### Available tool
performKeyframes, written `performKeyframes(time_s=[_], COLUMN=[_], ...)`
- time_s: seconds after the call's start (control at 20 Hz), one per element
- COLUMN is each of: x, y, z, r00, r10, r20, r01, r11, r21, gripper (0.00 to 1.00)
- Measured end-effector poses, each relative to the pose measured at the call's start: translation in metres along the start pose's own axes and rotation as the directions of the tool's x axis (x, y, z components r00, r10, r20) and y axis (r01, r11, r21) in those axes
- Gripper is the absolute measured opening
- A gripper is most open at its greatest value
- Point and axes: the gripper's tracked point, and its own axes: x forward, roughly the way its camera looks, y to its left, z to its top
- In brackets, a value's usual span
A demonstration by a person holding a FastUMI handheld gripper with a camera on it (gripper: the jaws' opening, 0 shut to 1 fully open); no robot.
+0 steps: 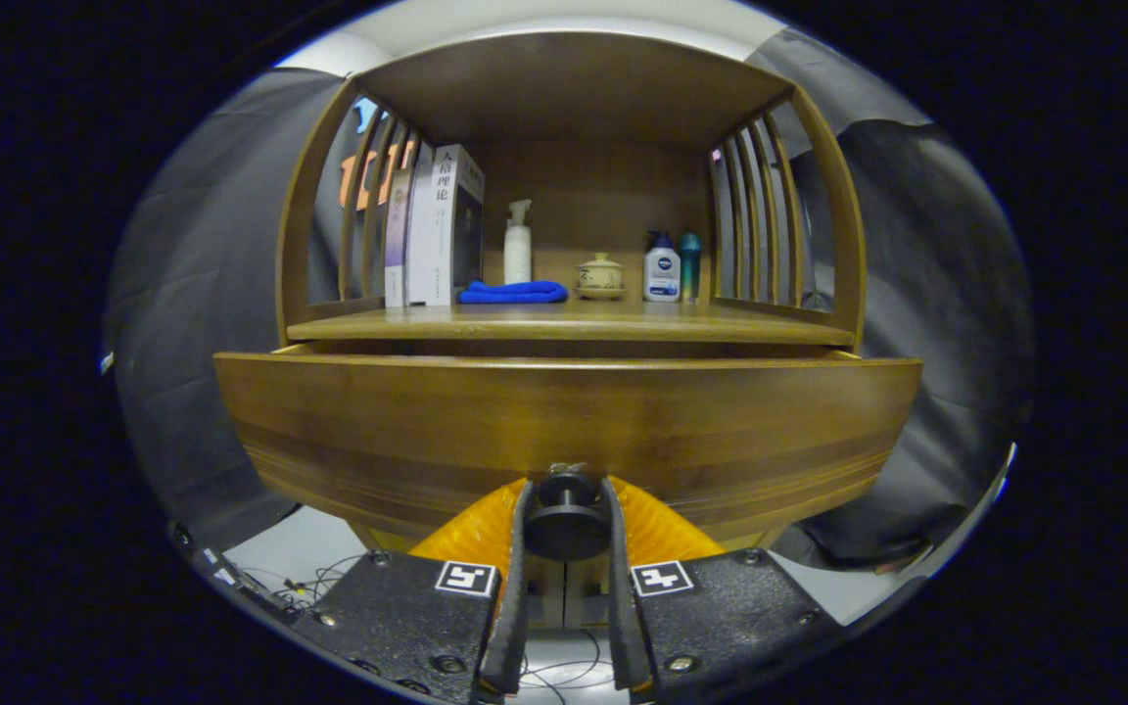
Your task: Pull open the drawer, take out the items inside it, and place them on the countertop above the cabinet.
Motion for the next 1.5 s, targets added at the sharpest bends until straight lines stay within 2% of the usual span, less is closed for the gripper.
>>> performKeyframes(time_s=[0.75, 0.95, 1.2, 1.3, 1.45, 1.5], x=[-0.056, -0.066, -0.067, -0.072, -0.087, -0.093], y=[-0.001, -0.001, -0.002, 0.005, -0.016, -0.019], z=[-0.019, -0.03, -0.029, -0.023, 0.0, 0.009], r00=[1.0, 0.999, 1.0, 0.998, 0.993, 0.989], r10=[0.02, 0.024, 0.017, 0.049, 0.005, 0.001], r20=[-0.017, -0.04, -0.012, 0.027, 0.122, 0.145], r01=[-0.02, -0.024, -0.018, -0.049, 0.004, 0.009], r11=[1.0, 1.0, 1.0, 0.999, 0.998, 0.998], r21=[0.005, 0.002, -0.015, -0.021, -0.068, -0.064], gripper=[0.37, 0.37, 0.37, 0.59, 0.92, 1.0])
